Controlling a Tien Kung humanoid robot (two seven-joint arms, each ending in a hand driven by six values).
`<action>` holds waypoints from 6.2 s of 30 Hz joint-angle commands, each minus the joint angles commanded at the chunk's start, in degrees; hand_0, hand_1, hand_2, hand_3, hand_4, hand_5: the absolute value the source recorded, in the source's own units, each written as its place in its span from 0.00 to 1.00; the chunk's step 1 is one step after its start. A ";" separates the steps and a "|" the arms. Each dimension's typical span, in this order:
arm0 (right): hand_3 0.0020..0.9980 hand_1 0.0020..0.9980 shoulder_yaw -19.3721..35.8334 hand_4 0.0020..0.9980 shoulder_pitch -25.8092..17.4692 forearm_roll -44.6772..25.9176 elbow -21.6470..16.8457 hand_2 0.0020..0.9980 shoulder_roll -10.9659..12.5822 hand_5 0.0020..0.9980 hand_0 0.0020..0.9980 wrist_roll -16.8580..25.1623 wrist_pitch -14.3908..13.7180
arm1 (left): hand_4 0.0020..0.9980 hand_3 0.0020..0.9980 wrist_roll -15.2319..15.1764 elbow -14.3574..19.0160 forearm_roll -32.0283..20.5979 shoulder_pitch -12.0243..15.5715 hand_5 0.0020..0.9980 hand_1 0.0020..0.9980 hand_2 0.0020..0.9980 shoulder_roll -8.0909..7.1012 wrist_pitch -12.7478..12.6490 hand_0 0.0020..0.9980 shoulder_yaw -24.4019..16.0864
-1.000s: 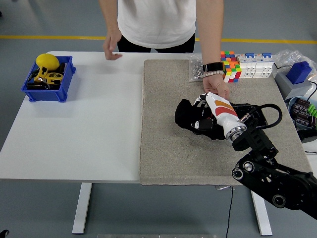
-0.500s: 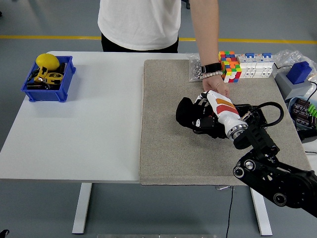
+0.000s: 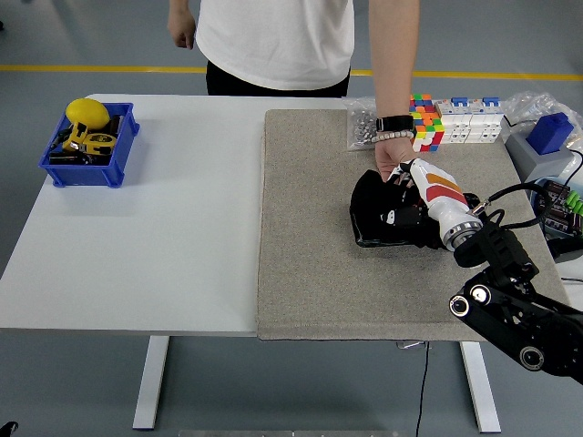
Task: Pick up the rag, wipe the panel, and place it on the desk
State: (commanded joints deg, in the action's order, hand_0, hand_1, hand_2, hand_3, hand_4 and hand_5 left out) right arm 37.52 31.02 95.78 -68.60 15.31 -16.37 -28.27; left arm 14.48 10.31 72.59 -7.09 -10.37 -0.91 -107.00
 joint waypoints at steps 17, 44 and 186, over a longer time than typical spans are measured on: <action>0.37 0.27 4.49 0.89 -1.25 0.66 2.89 0.32 2.14 0.00 0.16 0.08 -0.07 | 0.67 0.61 -0.07 0.00 -0.05 0.06 0.62 0.73 0.73 0.16 0.07 0.69 -0.12; 0.37 0.27 12.11 0.89 -3.93 1.85 7.14 0.32 5.57 0.00 0.16 0.00 -0.11 | 0.67 0.60 -0.08 0.00 -0.25 0.43 0.62 0.73 0.73 0.19 0.06 0.69 0.04; 0.37 0.27 3.76 0.89 -1.44 0.74 2.34 0.32 1.07 0.00 0.16 -2.12 0.01 | 0.67 0.60 -0.08 0.00 -0.29 0.32 0.62 0.73 0.73 0.06 0.09 0.69 0.28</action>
State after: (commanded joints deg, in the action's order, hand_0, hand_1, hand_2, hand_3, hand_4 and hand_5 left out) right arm 41.28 29.59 96.52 -66.25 16.38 -18.49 -28.26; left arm 14.41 10.31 72.30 -6.77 -10.31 -0.83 -106.71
